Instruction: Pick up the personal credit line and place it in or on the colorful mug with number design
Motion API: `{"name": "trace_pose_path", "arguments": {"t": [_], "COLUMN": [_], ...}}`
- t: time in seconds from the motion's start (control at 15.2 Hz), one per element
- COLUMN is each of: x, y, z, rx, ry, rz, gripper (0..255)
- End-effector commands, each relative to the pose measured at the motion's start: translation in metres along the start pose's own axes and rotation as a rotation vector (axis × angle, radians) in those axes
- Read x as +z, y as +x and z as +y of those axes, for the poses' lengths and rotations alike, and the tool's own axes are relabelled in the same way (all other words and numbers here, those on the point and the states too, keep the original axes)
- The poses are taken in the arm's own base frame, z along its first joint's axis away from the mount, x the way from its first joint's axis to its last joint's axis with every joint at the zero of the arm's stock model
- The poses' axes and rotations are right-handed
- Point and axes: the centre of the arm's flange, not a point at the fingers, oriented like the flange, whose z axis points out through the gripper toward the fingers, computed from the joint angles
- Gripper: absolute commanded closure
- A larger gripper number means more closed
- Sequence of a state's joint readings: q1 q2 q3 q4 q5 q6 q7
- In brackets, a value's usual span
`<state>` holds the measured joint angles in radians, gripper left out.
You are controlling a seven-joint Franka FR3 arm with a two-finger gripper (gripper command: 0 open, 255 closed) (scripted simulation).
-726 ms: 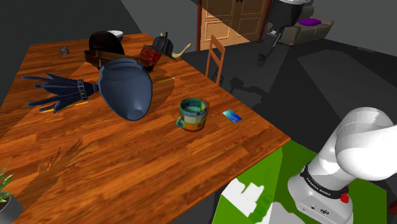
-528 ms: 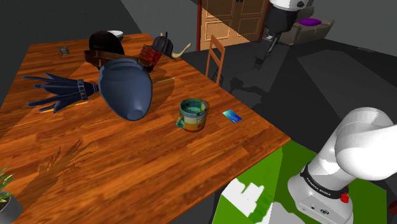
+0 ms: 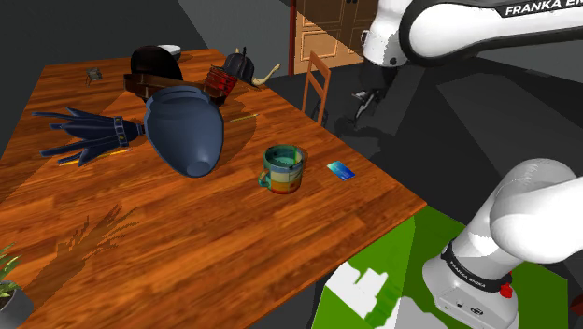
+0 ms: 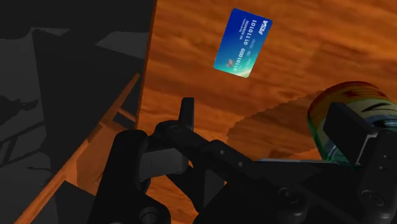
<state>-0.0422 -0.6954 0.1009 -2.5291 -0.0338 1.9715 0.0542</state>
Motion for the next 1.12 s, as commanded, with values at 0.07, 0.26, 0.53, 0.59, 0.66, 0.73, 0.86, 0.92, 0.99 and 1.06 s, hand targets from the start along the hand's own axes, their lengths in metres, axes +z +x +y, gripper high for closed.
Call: {"name": "trace_pose_path", "arguments": {"t": [0.07, 0.26, 0.53, 0.59, 0.66, 0.73, 0.86, 0.92, 0.99, 1.06], "x": [0.041, 0.080, 0.131, 0.144, 0.145, 0.150, 0.161, 0.166, 0.172, 0.177], "y": [0.010, 0.020, 0.034, 0.037, 0.037, 0.037, 0.037, 0.037, 0.037, 0.037], "z": [0.000, 0.001, 0.002, 0.003, 0.003, 0.002, 0.002, 0.002, 0.002, 0.002], "rx": [0.071, 0.141, 0.233, 0.256, 0.258, 0.258, 0.258, 0.258, 0.258, 0.258], "ry": [0.007, 0.014, 0.023, 0.025, 0.025, 0.025, 0.025, 0.025, 0.025, 0.025], "rz": [-0.001, -0.004, -0.008, -0.009, -0.009, -0.009, -0.009, -0.009, -0.009, -0.009], "gripper": [0, 0, 0, 0, 0, 0, 0, 0, 0, 0]}}
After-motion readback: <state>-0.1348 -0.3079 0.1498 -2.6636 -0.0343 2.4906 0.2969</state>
